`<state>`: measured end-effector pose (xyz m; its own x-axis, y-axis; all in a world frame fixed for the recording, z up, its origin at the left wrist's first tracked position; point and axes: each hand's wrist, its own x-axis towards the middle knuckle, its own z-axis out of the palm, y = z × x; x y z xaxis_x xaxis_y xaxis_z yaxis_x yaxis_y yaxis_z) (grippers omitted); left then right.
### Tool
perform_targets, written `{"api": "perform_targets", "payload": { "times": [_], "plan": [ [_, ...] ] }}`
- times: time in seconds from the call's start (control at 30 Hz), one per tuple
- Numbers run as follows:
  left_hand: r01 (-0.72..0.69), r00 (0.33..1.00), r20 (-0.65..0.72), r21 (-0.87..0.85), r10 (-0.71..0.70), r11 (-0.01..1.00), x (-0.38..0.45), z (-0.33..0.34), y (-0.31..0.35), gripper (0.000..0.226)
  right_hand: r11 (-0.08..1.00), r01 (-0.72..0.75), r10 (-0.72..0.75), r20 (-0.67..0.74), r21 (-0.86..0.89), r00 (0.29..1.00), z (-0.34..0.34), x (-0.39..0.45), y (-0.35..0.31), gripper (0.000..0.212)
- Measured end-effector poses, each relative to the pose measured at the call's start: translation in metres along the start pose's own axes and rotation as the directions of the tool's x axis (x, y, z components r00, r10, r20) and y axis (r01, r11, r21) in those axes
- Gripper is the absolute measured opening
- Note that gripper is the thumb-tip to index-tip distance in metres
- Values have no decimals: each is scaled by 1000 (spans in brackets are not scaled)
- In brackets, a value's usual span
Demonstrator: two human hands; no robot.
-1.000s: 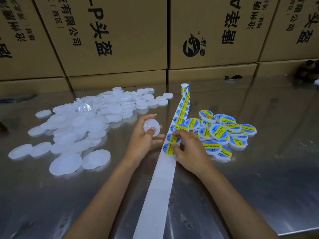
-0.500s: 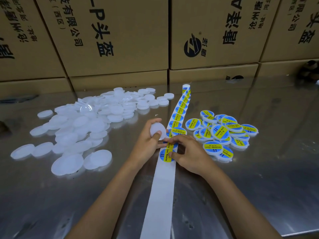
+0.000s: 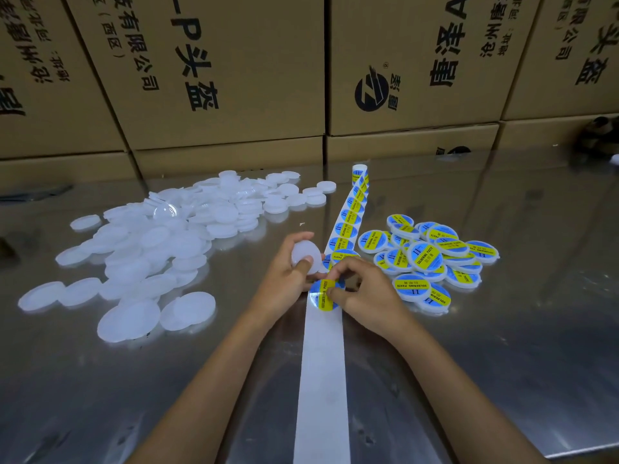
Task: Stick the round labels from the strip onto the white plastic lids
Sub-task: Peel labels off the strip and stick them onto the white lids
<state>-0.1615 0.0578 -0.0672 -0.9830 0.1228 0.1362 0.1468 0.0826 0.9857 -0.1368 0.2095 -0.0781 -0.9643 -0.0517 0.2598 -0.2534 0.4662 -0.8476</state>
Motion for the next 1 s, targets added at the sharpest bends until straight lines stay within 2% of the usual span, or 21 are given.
{"api": "perform_targets", "payload": {
  "times": [0.07, 0.17, 0.23, 0.3, 0.37, 0.43, 0.57, 0.67, 1.0],
  "plan": [
    [-10, 1000, -8, 9, 10, 1000, -1, 0, 1, 40, 970, -59, 70, -39, 236, 997, -4, 1, -7, 20],
    [23, 999, -23, -37, -24, 999, -2, -2, 3, 43, 851, -114, 192, -102, 513, 976, -12, 1, -12, 20],
    [84, 996, -18, -140, -87, 987, -2, -4, 4, 44, 754, -120, 251, -115, 646, 961, -16, 1, -13, 20],
    [116, 991, -33, -233, -127, 965, -1, -6, 6, 39, 699, -126, 280, -108, 704, 954, -18, 2, -14, 19],
    [143, 987, -20, -376, -162, 915, 0, -6, 10, 28, 714, -126, 269, -103, 688, 958, -16, 3, -15, 18],
    [204, 977, 55, -522, -206, 828, -1, -4, 14, 22, 754, -100, 228, -115, 649, 967, -13, 2, -15, 20],
    [367, 930, 256, -585, -264, 723, -4, 4, 16, 45, 816, -38, 129, -118, 576, 985, -7, 0, -17, 26],
    [407, 911, 310, -558, -273, 723, -7, 10, 17, 52, 874, 3, 77, -145, 487, 986, -5, 0, -16, 28],
    [394, 916, 303, -557, -262, 731, -10, 15, 20, 55, 924, 30, 46, -187, 381, 981, -2, 2, -10, 31]
  ]
}}
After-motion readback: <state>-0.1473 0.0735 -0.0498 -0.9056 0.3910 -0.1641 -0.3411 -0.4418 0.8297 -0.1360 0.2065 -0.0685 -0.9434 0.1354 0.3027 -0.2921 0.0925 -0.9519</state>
